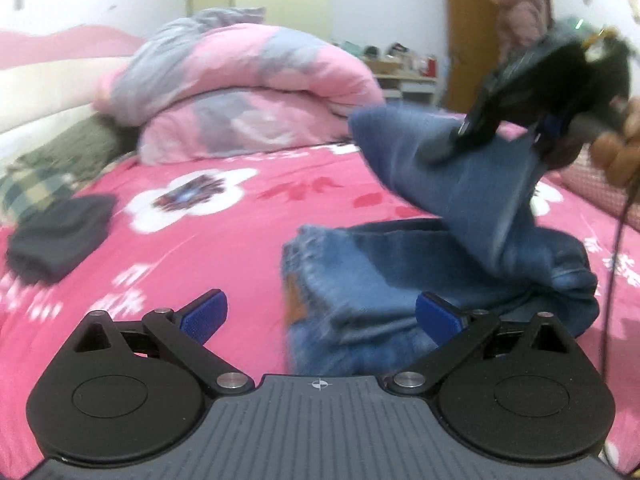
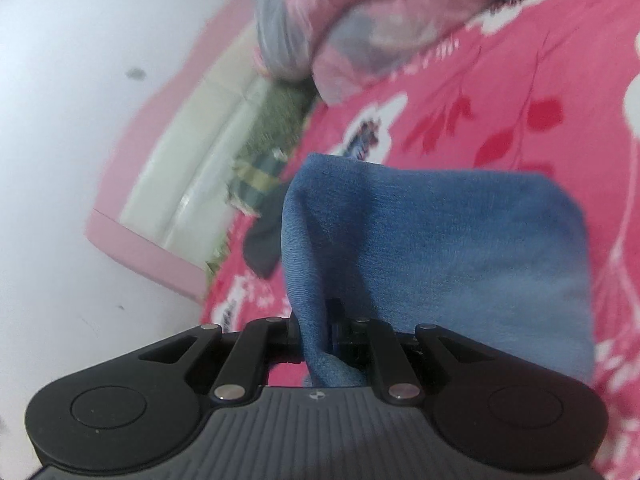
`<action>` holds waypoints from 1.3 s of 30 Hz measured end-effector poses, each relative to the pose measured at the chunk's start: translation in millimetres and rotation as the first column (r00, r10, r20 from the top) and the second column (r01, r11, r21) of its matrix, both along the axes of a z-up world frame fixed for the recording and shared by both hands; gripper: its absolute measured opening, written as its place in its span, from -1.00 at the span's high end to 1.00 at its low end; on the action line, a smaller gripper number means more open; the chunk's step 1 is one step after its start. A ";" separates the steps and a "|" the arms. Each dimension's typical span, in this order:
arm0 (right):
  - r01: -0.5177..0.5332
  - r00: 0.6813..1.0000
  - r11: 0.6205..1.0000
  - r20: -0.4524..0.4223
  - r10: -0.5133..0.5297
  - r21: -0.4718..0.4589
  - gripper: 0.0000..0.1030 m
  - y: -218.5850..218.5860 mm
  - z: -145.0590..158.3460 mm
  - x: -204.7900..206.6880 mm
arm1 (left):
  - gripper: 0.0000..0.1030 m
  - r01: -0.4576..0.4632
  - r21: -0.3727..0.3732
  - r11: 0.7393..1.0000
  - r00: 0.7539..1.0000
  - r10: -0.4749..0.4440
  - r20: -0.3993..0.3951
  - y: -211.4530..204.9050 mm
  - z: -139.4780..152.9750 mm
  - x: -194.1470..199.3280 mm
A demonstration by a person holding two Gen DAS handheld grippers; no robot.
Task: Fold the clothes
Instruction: 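Lift the jeans with the right gripper and carry it over the bundle, then lay the jeans end onto the bundle and open the right gripper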
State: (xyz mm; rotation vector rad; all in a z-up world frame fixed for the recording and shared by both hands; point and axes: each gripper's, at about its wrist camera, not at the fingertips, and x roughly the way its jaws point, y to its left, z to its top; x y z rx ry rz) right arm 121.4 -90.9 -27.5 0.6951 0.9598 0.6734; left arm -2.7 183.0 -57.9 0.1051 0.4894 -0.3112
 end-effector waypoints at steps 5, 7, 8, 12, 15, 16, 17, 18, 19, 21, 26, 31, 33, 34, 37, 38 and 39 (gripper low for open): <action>0.000 0.993 0.999 -0.122 0.006 0.045 0.28 30.9 -38.7 20.4 | -0.97 -0.054 -0.137 0.989 0.998 0.050 -0.035 22.3 -9.3 -14.8; 0.008 0.988 0.994 -0.153 0.009 0.110 0.17 37.8 -49.2 24.2 | -0.97 -0.067 -0.200 0.978 0.997 0.060 -0.042 31.2 -11.4 -19.4; 0.004 0.988 0.988 -0.151 0.020 0.154 0.17 40.1 -49.4 24.4 | -0.97 -0.072 -0.229 0.971 0.997 0.063 -0.044 34.6 -12.0 -21.0; -0.040 0.989 0.943 -0.124 0.086 0.329 0.13 46.0 -41.1 18.6 | -0.97 -0.058 -0.352 0.934 0.998 0.043 -0.051 44.8 -10.1 -22.0; -0.046 0.997 0.929 -0.038 0.064 0.367 0.13 31.0 -24.0 2.3 | -0.96 -0.058 -0.406 0.912 0.997 0.036 -0.061 49.9 -10.7 -18.9; -0.048 0.999 0.939 0.009 0.048 0.342 0.13 22.7 -16.2 -7.0 | -0.95 -0.058 -0.422 0.905 0.997 0.034 -0.064 51.6 -10.9 -17.9; -0.057 0.997 0.957 0.066 0.040 0.285 0.13 17.2 -8.1 -17.4 | -0.92 -0.062 -0.429 0.901 0.997 0.038 -0.066 53.1 -11.5 -16.5; -0.063 0.992 0.973 0.123 0.036 0.224 0.12 12.0 -0.1 -27.9 | -0.90 -0.069 -0.431 0.900 0.997 0.044 -0.068 54.6 -12.2 -15.0; -0.082 0.981 0.988 0.187 0.057 0.129 0.12 19.3 4.3 -38.8 | -0.90 -0.075 -0.433 0.898 0.996 0.050 -0.069 56.1 -12.8 -13.5; -0.103 0.945 0.992 0.304 0.121 -0.074 0.10 36.6 12.3 -60.7 | -0.82 -0.098 -0.440 0.893 0.994 0.069 -0.081 60.0 -14.1 -10.6; -0.047 0.786 0.841 0.500 0.364 -0.539 0.10 84.0 26.0 -113.2 | -0.58 -0.180 -0.359 0.916 0.982 0.144 -0.126 57.6 -19.0 2.6; 0.049 0.593 0.589 0.498 0.633 -0.807 0.12 141.1 -2.4 -146.5 | -0.54 -0.208 -0.309 0.928 0.975 0.173 -0.137 54.3 -27.9 5.7; 0.105 0.554 0.519 0.483 0.678 -0.848 0.18 150.5 -15.0 -152.6 | -0.53 -0.208 -0.306 0.929 0.975 0.173 -0.138 53.2 -30.3 5.2; 0.098 0.562 0.526 0.483 0.672 -0.845 0.23 149.9 -16.3 -150.0 | -0.53 -0.208 -0.300 0.931 0.975 0.173 -0.138 52.2 -31.1 5.0; 0.073 0.597 0.572 0.495 0.632 -0.817 0.58 144.3 -15.0 -141.6 | -0.53 -0.204 -0.282 0.937 0.976 0.170 -0.139 49.6 -33.5 6.5; 0.074 0.609 0.596 0.509 0.608 -0.800 0.72 141.0 -11.9 -140.0 | -0.52 -0.202 -0.286 0.937 0.976 0.167 -0.142 50.1 -34.0 7.3; 0.075 0.622 0.619 0.522 0.584 -0.782 0.78 137.7 -8.9 -138.3 | -0.52 -0.201 -0.292 0.935 0.976 0.164 -0.145 50.9 -34.5 8.1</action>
